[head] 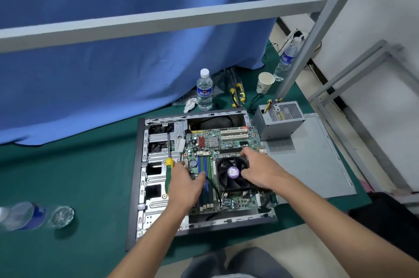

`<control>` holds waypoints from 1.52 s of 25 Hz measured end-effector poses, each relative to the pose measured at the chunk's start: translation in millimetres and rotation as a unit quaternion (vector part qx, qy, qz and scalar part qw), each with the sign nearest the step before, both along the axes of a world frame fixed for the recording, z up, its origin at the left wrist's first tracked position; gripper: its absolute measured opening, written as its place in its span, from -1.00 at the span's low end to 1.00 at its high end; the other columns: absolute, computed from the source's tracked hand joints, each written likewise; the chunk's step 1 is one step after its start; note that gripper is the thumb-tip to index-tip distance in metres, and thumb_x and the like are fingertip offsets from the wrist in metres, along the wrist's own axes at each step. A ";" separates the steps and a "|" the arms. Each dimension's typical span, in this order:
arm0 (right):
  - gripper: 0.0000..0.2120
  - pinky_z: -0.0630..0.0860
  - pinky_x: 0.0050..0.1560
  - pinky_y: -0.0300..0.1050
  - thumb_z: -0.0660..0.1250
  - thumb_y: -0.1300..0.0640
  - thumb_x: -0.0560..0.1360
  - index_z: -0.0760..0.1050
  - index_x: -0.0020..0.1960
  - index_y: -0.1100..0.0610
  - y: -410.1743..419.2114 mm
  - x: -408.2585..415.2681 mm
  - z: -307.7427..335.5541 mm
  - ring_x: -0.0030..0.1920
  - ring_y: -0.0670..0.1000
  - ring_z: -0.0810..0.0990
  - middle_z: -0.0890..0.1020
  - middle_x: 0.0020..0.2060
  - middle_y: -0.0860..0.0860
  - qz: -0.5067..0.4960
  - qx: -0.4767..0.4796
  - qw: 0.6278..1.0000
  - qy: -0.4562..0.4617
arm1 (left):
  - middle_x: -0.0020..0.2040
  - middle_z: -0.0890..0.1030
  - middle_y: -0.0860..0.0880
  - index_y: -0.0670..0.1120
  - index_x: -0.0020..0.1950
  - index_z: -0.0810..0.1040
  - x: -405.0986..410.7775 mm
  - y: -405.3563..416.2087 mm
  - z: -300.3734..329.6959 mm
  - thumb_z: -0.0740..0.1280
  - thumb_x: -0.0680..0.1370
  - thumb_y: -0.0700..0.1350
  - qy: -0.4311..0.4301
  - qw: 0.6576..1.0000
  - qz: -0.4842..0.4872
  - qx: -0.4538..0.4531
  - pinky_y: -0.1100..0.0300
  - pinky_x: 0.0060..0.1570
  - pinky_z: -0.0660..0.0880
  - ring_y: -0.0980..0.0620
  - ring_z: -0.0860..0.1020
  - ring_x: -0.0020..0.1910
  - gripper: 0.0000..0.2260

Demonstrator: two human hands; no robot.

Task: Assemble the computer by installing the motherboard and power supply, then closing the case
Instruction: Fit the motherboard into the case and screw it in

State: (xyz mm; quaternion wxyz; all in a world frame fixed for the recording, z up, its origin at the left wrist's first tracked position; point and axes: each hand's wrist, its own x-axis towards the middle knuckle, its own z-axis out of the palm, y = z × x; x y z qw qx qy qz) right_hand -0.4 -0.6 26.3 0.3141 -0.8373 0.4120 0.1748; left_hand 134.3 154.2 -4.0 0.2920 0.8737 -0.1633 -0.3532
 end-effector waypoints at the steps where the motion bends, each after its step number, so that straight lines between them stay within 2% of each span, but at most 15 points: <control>1: -0.60 0.56 -0.29 0.02 0.23 0.26 0.49 0.30 0.29 0.01 1.2 2.0 -0.4 -0.27 0.02 0.61 0.60 -0.20 0.02 0.009 -0.003 1.000 0.003 | 0.25 0.41 -0.10 -0.16 0.46 0.25 -2.3 -2.1 0.3 0.42 0.55 -0.01 0.008 1.000 -0.009 -0.018 0.05 0.12 0.52 -0.05 0.55 0.06 -0.41; 3: -0.65 0.47 -0.37 0.00 0.19 0.25 0.53 0.27 0.27 0.00 2.2 1.3 -1.2 -0.30 0.04 0.57 0.58 -0.23 0.05 0.009 -0.004 1.000 -0.003 | 0.28 0.36 -0.06 -0.09 0.45 0.29 -9.6 -6.2 5.2 0.42 0.55 -0.10 0.008 0.997 -0.014 -0.072 0.16 0.20 0.44 0.01 0.51 0.10 -0.47; 5: -0.67 0.39 -0.38 -0.03 0.16 0.21 0.56 0.25 0.28 -0.02 3.0 -0.7 -1.5 -0.35 0.06 0.53 0.57 -0.27 0.07 0.004 0.002 1.000 -0.008 | 0.22 0.43 0.01 -0.02 0.35 0.41 -18.0 -6.2 6.2 0.39 0.57 -0.15 0.010 0.990 -0.033 -0.139 0.23 0.22 0.43 0.10 0.51 0.11 -0.63; 7: -0.71 0.42 -0.35 0.02 0.13 0.19 0.58 0.25 0.28 -0.02 4.5 -1.8 -2.7 -0.32 0.10 0.56 0.59 -0.27 0.08 0.001 0.000 1.000 -0.016 | 0.09 0.53 0.07 0.10 0.17 0.48 -24.7 -4.5 8.3 0.37 0.59 -0.13 0.035 0.981 -0.045 -0.186 0.33 0.10 0.47 0.24 0.52 0.04 -0.79; 9: -0.73 0.39 -0.38 0.00 0.13 0.17 0.59 0.26 0.27 -0.01 4.1 -1.5 -4.2 -0.33 0.08 0.56 0.58 -0.30 0.06 0.006 -0.016 1.000 -0.016 | -0.04 0.55 0.04 0.10 0.04 0.45 -27.3 -8.9 10.0 0.37 0.59 -0.09 0.048 0.982 -0.051 -0.177 0.34 -0.08 0.47 0.18 0.54 -0.08 -0.86; 11: -0.73 0.32 -0.42 -0.05 0.14 0.16 0.59 0.27 0.27 -0.01 1.8 -0.4 -4.5 -0.37 0.03 0.52 0.56 -0.33 0.02 0.013 -0.032 0.999 -0.014 | -0.10 0.55 -0.02 0.00 0.00 0.41 -26.0 -16.2 9.6 0.36 0.59 -0.04 0.043 0.990 -0.076 -0.114 0.21 -0.15 0.45 0.03 0.52 -0.14 -0.87; 14: -0.75 0.33 -0.42 -0.07 0.16 0.17 0.57 0.29 0.24 0.00 2.6 0.5 -3.3 -0.36 0.03 0.53 0.56 -0.32 0.01 0.017 -0.051 0.998 -0.019 | -0.12 0.55 -0.02 -0.05 -0.02 0.40 -20.6 -23.9 11.3 0.28 0.63 -0.02 0.005 0.989 -0.142 -0.048 0.19 -0.23 0.39 0.04 0.51 -0.18 -0.86; 19: -0.87 0.26 -0.47 -0.19 0.18 0.17 0.59 0.29 0.11 0.02 4.4 -7.7 14.1 -0.42 -0.06 0.47 0.51 -0.36 -0.04 0.055 -0.083 0.994 -0.052 | -0.24 0.48 0.05 0.04 -0.16 0.33 -21.8 -22.7 22.7 0.27 0.61 -0.13 -0.050 0.983 -0.160 -0.078 0.30 -0.40 0.28 0.15 0.40 -0.32 -0.81; 22: -0.90 0.35 -0.47 -0.12 0.18 0.13 0.59 0.25 0.01 0.02 -5.9 -7.8 37.7 -0.42 -0.05 0.47 0.50 -0.37 -0.05 0.073 -0.123 0.989 -0.042 | -0.21 0.52 0.06 0.04 0.01 0.44 -21.9 -31.4 28.6 0.27 0.63 -0.13 -0.002 0.981 -0.146 -0.125 0.42 -0.37 0.34 0.21 0.44 -0.34 -0.93; 23: -0.90 0.38 -0.46 -0.08 0.18 0.12 0.58 0.23 0.01 0.03 -8.4 -5.7 43.6 -0.41 -0.03 0.47 0.50 -0.37 -0.04 0.086 -0.140 0.986 -0.029 | -0.17 0.54 0.06 0.05 0.18 0.44 -21.1 -35.3 30.4 0.26 0.64 -0.15 0.014 0.980 -0.151 -0.131 0.44 -0.39 0.34 0.23 0.45 -0.36 -0.84; 25: -0.86 0.28 -0.47 -0.07 0.17 0.12 0.58 0.18 0.01 0.06 -9.4 0.7 50.0 -0.43 -0.01 0.40 0.44 -0.39 -0.04 0.113 -0.166 0.980 0.001 | 0.06 0.60 0.02 0.13 0.50 0.23 -17.4 -40.3 29.9 0.28 0.61 -0.21 0.047 0.969 -0.209 -0.122 0.45 -0.39 0.38 0.27 0.48 -0.37 -0.49; 28: -0.83 0.18 -0.46 -0.06 0.16 0.14 0.58 0.14 0.00 0.08 -8.9 11.6 47.8 -0.44 -0.01 0.32 0.38 -0.40 -0.05 0.138 -0.192 0.971 0.030 | 0.33 0.45 0.01 0.10 0.61 0.01 -9.6 -46.0 27.9 0.42 0.49 -0.24 0.071 0.941 -0.323 -0.068 0.29 -0.05 0.57 0.12 0.57 0.02 -0.16; 31: -0.88 0.31 -0.36 -0.05 0.19 0.15 0.59 0.23 0.03 0.12 -3.0 24.0 34.9 -0.36 0.07 0.42 0.41 -0.36 -0.03 0.146 -0.189 0.971 0.029 | 0.42 0.37 -0.05 0.00 0.62 -0.12 -5.5 -43.4 18.3 0.58 0.38 -0.04 0.035 0.929 -0.368 -0.027 0.07 0.35 0.41 -0.05 0.45 0.32 0.06; 35: -0.80 0.45 -0.27 -0.01 0.25 0.20 0.57 0.32 0.16 0.19 10.2 44.1 12.2 -0.16 0.15 0.61 0.62 -0.16 0.09 0.131 -0.157 0.978 0.042 | 0.33 0.45 -0.09 -0.05 0.60 0.00 0.7 -39.9 -4.5 0.56 0.39 0.03 -0.078 0.924 -0.374 0.031 0.04 0.28 0.44 -0.10 0.48 0.27 -0.03; 38: -0.78 0.46 -0.26 -0.01 0.27 0.24 0.56 0.32 0.17 0.20 12.5 60.7 -7.5 -0.10 0.16 0.64 0.65 -0.12 0.11 0.118 -0.136 0.982 0.056 | 0.25 0.49 -0.11 -0.09 0.54 0.10 16.6 -42.4 -20.7 0.53 0.41 0.07 -0.136 0.898 -0.411 0.081 0.02 0.23 0.47 -0.12 0.47 0.23 -0.13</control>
